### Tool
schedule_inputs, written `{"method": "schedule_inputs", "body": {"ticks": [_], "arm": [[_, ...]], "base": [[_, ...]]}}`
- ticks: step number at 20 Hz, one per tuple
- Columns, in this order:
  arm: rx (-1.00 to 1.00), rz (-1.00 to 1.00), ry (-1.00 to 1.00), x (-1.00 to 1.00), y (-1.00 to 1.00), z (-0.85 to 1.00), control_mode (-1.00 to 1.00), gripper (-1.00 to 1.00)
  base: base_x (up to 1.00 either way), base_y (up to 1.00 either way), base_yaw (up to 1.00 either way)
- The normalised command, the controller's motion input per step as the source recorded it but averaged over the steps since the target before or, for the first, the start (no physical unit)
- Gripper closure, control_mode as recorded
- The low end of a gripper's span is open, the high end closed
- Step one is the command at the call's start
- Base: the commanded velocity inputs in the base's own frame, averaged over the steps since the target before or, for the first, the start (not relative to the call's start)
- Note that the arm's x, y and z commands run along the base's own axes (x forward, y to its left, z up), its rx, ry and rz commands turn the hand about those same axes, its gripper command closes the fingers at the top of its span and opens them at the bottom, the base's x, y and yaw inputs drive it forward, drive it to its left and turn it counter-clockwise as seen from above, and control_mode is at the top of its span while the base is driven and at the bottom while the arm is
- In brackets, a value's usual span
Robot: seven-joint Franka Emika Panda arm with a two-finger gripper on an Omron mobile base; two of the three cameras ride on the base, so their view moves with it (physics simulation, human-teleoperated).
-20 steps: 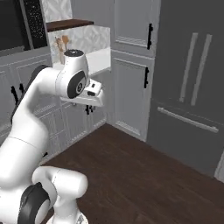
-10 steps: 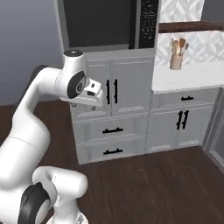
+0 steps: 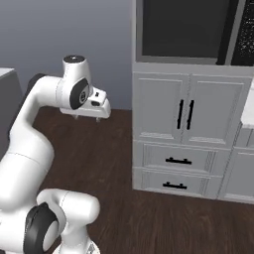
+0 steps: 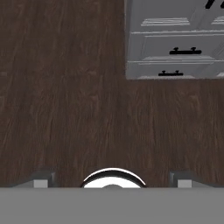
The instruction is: Gather all objects into one cabinet and sort the glasses and bowls to opposite sides.
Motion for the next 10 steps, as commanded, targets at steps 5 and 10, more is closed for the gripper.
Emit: {"method": "schedule_inputs", "body": {"ticks": [5,10], "arm": [[0.00,0.00,0.00,0.00,0.00,0.00,1.00,-1.00],[0.00,0.00,0.00,0.00,0.00,0.00,1.00,-1.00]], "base": [[0.04,0.00,0.05],[0.08,0.27,0.06]]}}
